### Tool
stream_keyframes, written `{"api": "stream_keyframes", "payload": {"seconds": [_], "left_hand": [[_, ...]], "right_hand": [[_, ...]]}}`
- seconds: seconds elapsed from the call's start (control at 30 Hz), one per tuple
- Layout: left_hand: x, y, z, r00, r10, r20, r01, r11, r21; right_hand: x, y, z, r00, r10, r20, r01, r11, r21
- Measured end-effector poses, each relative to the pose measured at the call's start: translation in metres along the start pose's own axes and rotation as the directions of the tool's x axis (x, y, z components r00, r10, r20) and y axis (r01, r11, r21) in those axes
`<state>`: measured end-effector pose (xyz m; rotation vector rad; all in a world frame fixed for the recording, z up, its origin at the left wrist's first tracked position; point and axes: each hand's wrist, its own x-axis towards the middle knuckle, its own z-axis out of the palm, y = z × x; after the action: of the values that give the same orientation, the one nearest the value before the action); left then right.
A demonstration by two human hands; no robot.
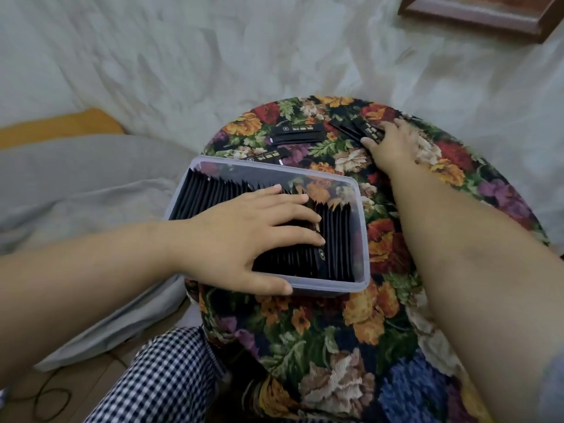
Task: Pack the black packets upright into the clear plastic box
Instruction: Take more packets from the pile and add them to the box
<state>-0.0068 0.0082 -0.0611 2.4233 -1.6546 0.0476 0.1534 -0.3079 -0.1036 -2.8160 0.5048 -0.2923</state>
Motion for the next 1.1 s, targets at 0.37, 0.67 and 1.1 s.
{"api": "stream_keyframes", "payload": {"seconds": [0.37, 0.67, 1.1], "left_hand": [[0.0, 0.0, 0.001, 1.0, -0.012, 0.0, 0.012, 1.0, 0.016], [0.0, 0.003, -0.003, 0.998, -0.033, 0.059, 0.033, 0.999, -0.006], [0.003, 0.002, -0.008, 0.984, -0.036, 0.172, 0.03, 0.999, 0.038]], "right_hand": [[0.01, 0.002, 0.008, 0.988, -0.131, 0.08, 0.142, 0.978, -0.153], [-0.056, 0.019, -0.024, 0.977, -0.195, 0.087, 0.212, 0.927, -0.308], [-0.238, 0.027, -0.089, 0.921, 0.063, 0.385, -0.243, 0.864, 0.44]]}}
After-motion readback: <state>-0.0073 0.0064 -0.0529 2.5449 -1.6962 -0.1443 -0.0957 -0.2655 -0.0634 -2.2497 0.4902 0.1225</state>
